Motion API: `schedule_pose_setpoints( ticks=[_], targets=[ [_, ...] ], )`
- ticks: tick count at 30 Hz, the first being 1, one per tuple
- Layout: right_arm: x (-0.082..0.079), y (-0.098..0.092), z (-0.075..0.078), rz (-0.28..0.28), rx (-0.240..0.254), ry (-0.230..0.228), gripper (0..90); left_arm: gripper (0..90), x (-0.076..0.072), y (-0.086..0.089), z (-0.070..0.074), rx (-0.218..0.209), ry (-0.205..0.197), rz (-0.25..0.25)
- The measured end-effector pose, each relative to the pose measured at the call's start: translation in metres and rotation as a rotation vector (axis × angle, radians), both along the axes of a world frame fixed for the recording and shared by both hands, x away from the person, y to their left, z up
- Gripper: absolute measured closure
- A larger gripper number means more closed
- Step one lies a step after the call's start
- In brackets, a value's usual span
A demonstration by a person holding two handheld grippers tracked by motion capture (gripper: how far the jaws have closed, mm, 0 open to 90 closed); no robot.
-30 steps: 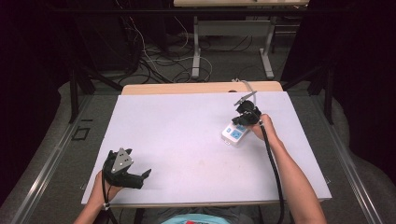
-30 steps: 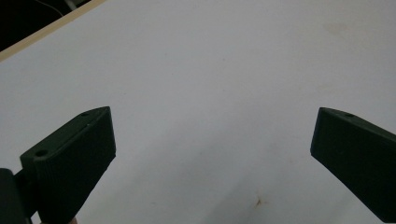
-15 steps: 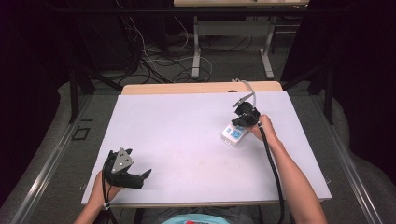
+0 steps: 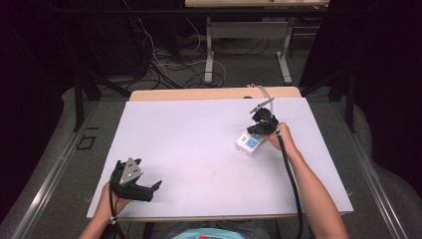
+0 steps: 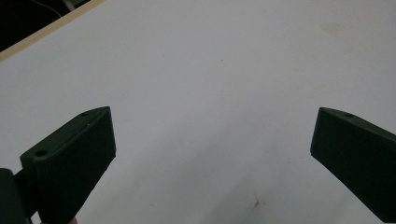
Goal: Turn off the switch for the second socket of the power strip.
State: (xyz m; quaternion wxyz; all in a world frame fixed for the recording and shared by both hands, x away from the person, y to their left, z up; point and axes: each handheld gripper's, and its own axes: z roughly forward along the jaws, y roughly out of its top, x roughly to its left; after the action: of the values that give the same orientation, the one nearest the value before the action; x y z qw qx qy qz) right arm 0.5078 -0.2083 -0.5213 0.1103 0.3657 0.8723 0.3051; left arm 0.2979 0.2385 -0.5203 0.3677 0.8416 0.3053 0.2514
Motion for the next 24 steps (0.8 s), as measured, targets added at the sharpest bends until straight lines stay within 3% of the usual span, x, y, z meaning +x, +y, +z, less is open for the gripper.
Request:
schedule_pose_setpoints(
  ticks=[6, 13, 24],
  targets=[
    [0.0000, 0.0019, -0.0005, -0.008, 0.005, -0.007, 90.0, 0.0, -0.0004, 0.0002, -0.0003, -0.013, 0.008, 0.003],
    [-0.0012, 0.0048, 0.0006, -0.005, -0.028, -0.023, 90.0, 0.0, -0.0005, 0.0006, 0.0001, -0.007, 0.004, 0.004],
    [-0.0011, 0.0038, 0.0016, -0.004, -0.033, -0.008, 90.0, 0.0, -0.0008, 0.0011, 0.0005, -0.006, 0.002, 0.001]
  ],
)
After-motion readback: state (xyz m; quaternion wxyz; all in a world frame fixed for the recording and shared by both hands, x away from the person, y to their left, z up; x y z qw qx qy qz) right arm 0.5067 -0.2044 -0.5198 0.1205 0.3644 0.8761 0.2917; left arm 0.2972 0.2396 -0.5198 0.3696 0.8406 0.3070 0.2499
